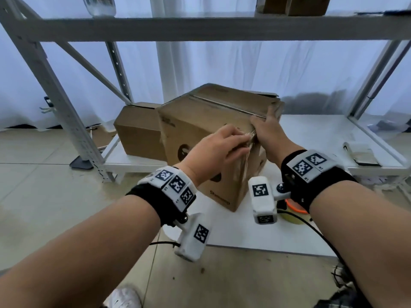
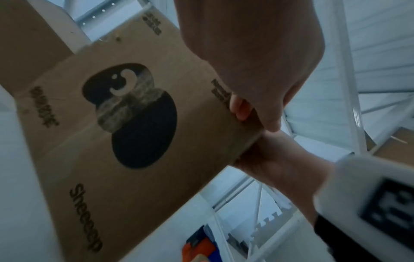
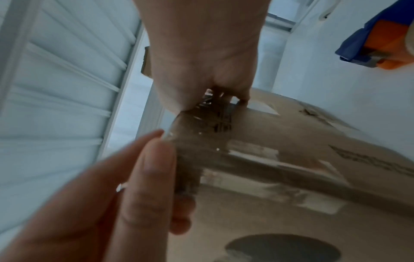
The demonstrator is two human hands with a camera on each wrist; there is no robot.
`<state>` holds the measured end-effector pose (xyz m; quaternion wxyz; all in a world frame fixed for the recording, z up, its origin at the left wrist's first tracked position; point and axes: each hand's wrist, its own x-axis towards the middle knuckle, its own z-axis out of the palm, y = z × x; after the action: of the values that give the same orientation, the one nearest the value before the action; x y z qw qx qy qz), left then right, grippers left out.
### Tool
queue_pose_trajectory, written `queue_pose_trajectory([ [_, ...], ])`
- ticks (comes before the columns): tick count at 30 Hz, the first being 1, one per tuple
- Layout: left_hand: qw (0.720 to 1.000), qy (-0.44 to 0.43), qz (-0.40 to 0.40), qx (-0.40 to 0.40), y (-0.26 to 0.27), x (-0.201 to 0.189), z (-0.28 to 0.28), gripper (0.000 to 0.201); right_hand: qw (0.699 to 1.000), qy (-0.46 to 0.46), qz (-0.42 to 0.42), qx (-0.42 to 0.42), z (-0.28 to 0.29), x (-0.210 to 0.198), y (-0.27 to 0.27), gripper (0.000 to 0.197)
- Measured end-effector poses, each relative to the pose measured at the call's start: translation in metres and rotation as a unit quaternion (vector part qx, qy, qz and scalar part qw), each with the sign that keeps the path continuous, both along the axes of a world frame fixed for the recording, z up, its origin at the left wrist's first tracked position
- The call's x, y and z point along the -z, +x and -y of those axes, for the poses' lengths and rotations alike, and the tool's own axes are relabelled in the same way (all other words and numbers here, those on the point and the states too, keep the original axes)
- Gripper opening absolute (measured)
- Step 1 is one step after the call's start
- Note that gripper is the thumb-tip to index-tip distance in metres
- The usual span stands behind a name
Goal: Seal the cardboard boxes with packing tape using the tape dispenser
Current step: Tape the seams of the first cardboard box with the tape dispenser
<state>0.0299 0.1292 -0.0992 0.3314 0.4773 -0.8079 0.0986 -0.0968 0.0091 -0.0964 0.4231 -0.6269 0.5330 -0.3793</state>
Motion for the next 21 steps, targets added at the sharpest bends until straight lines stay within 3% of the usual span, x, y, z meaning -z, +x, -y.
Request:
queue_pose_trajectory([
  [2,0.999,0.008,0.038,-0.017,0.012,-0.009,0.000,0.041,0.999,-0.001,0.000,-0.034,-0.002,-0.004,-0.004,0.073],
  [4,0.988,0.054,0.061,-0.132,0.035,-0.018,0.001,0.043,0.999,-0.001,-0.005,-0.052,0.000,-0.007,-0.013,0.063],
  [6,0.955,0.137,0.025,-0.263,0.067,-0.021,0.002,0.047,0.998,-0.001,-0.010,-0.064,0.000,-0.011,-0.019,0.059],
  [8,0.926,0.189,-0.051,-0.321,0.097,-0.019,0.002,0.054,0.999,0.009,-0.018,-0.050,-0.006,-0.019,-0.019,0.054],
  [10,0.914,0.208,-0.142,-0.318,0.116,-0.016,0.003,0.055,0.999,0.031,-0.031,-0.011,-0.011,-0.027,-0.016,0.046],
  [13,0.896,0.198,-0.200,-0.342,0.124,-0.015,-0.001,0.045,0.994,0.045,-0.098,0.014,-0.021,-0.033,-0.006,0.038],
  [18,0.861,0.180,-0.314,-0.356,0.134,-0.016,-0.006,0.036,0.992,0.026,-0.120,0.016,-0.033,-0.027,0.005,0.071],
  [21,0.837,0.165,-0.378,-0.360,0.137,-0.010,-0.006,0.034,0.992,0.002,-0.129,-0.004,-0.031,-0.027,0.010,0.076],
])
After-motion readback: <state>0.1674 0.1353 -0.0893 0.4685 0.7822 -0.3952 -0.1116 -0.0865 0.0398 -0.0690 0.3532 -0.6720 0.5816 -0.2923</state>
